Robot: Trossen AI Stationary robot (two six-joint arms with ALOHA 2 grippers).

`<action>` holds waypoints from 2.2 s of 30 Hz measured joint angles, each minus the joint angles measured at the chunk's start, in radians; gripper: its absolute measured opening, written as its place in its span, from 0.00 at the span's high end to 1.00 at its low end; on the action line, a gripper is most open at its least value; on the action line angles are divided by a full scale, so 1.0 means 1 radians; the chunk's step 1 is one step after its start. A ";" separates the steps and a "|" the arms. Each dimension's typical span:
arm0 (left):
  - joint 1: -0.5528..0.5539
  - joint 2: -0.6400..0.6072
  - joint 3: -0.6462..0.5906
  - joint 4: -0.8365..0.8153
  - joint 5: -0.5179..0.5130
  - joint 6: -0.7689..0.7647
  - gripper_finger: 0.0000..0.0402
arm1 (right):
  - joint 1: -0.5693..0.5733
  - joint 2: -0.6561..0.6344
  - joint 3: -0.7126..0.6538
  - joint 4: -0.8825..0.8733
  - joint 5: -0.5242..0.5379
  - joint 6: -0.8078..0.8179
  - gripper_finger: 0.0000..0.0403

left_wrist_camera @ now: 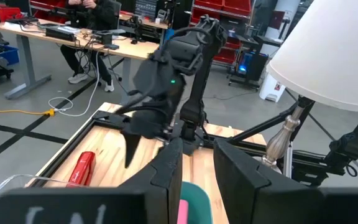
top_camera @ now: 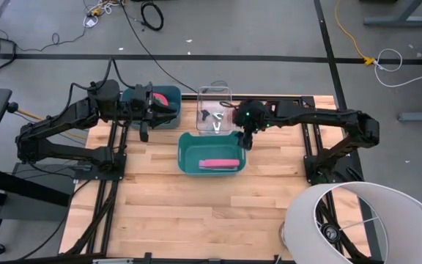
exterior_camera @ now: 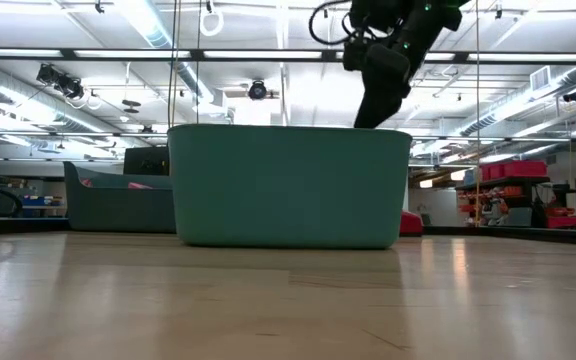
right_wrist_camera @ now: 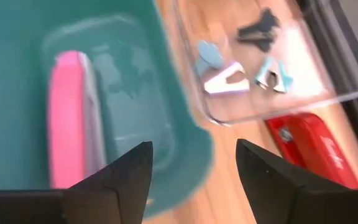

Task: Pick and place Stapler, Stapler remover, tape
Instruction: Put the red stapler into the green bin

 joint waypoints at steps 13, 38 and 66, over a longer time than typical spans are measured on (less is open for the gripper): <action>0.000 0.000 0.000 0.000 -0.032 0.000 0.77 | -0.159 0.000 -0.046 -0.002 0.033 -0.134 0.43; 0.000 0.000 0.000 0.000 -0.053 -0.011 0.77 | -0.299 0.027 -0.255 0.267 0.220 -0.465 0.43; 0.000 0.005 0.000 -0.001 -0.053 -0.011 0.77 | -0.445 0.130 -0.255 0.335 0.034 -0.564 0.23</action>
